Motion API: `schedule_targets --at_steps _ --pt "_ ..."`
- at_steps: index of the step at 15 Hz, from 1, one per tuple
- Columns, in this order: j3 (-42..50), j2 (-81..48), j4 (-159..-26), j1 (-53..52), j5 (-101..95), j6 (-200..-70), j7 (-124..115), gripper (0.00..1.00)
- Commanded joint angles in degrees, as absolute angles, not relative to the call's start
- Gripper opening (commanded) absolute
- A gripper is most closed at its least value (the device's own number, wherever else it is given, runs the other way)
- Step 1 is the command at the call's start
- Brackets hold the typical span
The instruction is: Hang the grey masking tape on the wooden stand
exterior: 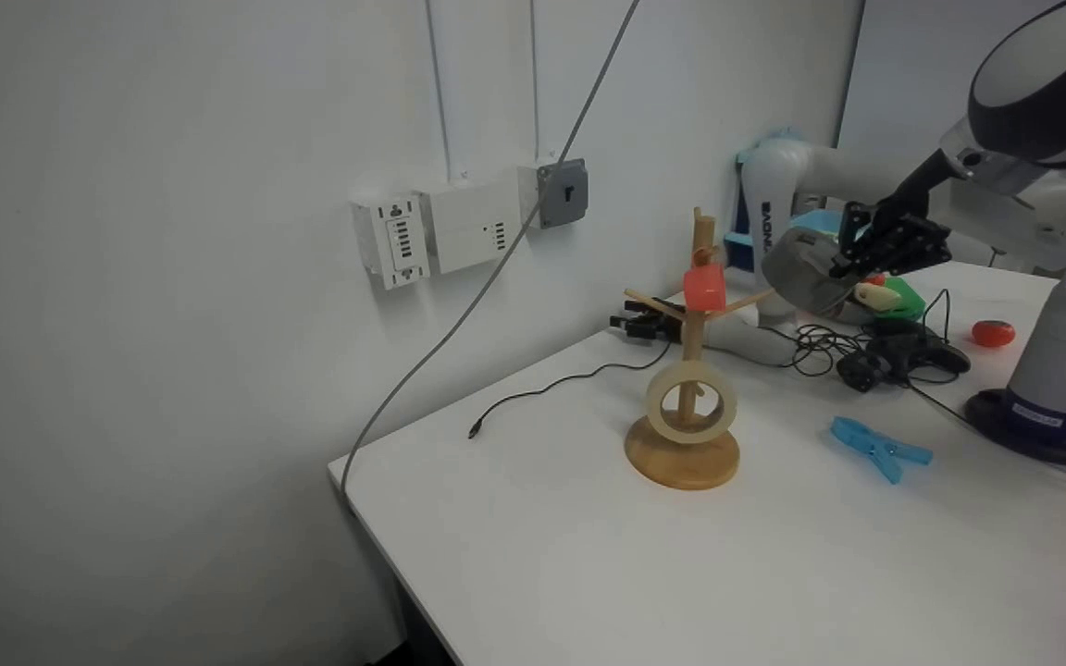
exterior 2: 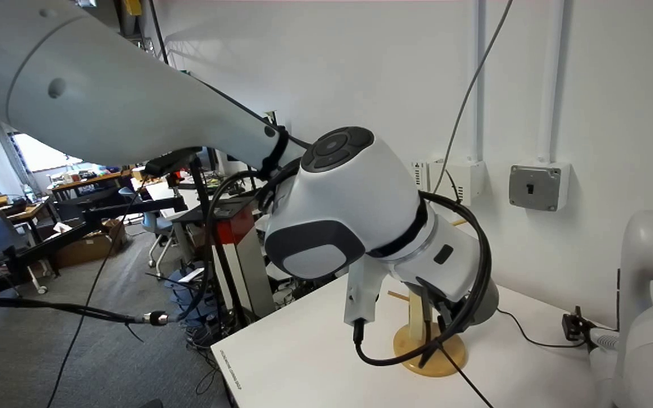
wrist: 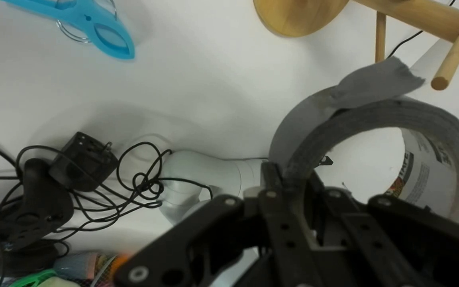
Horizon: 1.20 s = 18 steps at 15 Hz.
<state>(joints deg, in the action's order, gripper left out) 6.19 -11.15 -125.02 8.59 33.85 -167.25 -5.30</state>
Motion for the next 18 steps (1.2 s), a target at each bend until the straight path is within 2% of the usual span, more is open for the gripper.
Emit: schedule_targets --at_steps 1,4,5,15,16,18 --pt "4.66 -9.57 -125.39 10.2 37.21 -166.14 -0.13 0.04" --pt "5.86 -11.15 -125.03 8.79 35.01 -166.88 -2.73 0.04" --pt "5.86 -11.26 -125.03 8.8 35.01 -166.79 -2.71 0.17" --pt "5.86 -11.68 -125.03 8.73 35.01 -166.79 -2.71 0.17" --pt "5.86 -11.68 -125.03 8.73 35.01 -166.79 -2.71 0.04" --pt "5.22 -11.46 -124.7 9.54 36.42 -166.76 -0.7 0.04"
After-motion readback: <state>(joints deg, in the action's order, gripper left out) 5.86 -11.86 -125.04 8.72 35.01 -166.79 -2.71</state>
